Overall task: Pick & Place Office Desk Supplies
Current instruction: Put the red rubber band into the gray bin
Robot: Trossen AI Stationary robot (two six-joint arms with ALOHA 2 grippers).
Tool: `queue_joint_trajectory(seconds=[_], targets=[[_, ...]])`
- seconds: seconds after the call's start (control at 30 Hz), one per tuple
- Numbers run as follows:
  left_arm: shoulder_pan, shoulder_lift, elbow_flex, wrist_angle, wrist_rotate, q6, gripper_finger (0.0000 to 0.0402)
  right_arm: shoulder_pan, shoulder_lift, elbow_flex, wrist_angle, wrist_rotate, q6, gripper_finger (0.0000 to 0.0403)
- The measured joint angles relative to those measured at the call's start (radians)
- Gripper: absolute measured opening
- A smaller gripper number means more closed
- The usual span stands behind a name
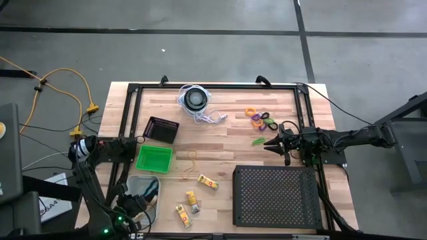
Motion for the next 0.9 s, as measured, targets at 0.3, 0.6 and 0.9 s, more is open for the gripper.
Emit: queue_joint_trajectory(seconds=[0.3,0.6,0.9], targets=[[0.0,0.0,0.0,0.0,0.017,-0.006,0.0058,0.0,0.0,0.0,0.0,0.0,0.0,0.0073],[0.0,0.0,0.0,0.0,0.022,0.014,0.0058,0.0,0.0,0.0,0.0,0.0,0.0,0.0073],[0.001,-0.002,0.001,0.023,0.02,0.025,0.009,0.0,0.0,0.0,0.0,0.0,0.0,0.0073]])
